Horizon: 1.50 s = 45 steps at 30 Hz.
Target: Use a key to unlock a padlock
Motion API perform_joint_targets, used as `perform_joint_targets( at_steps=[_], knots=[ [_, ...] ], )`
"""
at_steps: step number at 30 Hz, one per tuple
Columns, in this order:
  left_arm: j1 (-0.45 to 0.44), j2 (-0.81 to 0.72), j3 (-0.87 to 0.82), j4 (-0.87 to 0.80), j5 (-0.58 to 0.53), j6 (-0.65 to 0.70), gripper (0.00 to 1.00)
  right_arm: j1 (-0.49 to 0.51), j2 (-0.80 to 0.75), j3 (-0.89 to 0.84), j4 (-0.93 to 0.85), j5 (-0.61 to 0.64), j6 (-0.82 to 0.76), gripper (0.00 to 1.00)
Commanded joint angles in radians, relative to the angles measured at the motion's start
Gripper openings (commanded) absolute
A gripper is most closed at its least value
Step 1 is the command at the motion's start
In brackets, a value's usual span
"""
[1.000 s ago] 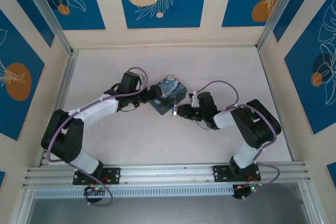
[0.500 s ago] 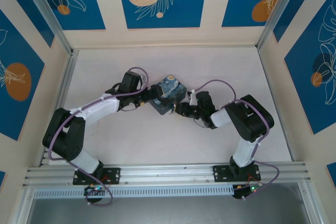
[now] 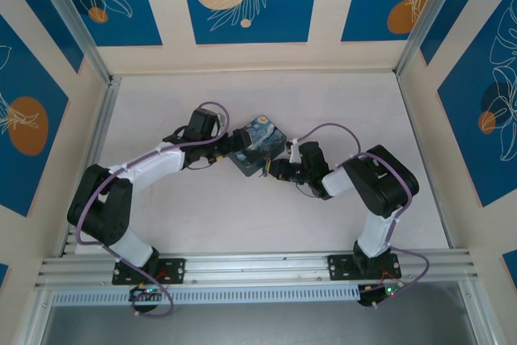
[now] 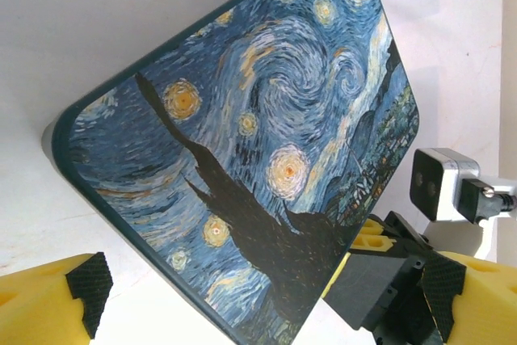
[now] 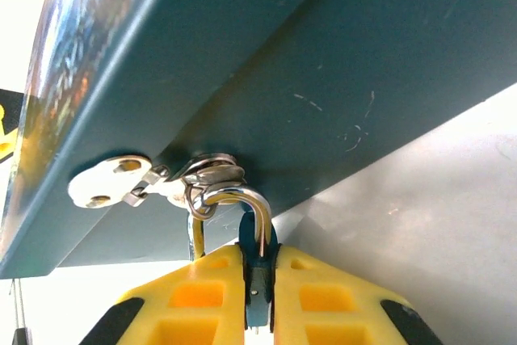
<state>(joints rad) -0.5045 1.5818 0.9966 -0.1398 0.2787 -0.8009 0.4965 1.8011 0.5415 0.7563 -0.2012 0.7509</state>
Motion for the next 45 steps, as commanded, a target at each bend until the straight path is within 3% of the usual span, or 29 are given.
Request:
perform_joint_targets(
  at_steps=[1,10,17,29,45],
  knots=[
    [-0.016,0.01,0.035,-0.064,-0.047,0.04,1.0,0.007,0.018,-0.015,-0.072,0.035,-0.005,0.08],
    [-0.084,0.044,0.109,-0.274,-0.302,0.145,1.0,-0.004,-0.026,-0.043,-0.07,0.028,0.049,0.06],
    [-0.105,0.105,0.126,-0.291,-0.396,0.122,1.0,-0.007,-0.021,-0.057,-0.046,0.025,0.106,0.05],
    [-0.143,0.147,0.103,-0.276,-0.432,0.081,1.0,-0.012,-0.002,-0.092,0.074,0.008,0.254,0.0],
    [-0.158,0.139,0.029,-0.232,-0.408,0.0,1.0,-0.01,0.15,-0.138,0.416,0.078,0.651,0.0]
  ],
)
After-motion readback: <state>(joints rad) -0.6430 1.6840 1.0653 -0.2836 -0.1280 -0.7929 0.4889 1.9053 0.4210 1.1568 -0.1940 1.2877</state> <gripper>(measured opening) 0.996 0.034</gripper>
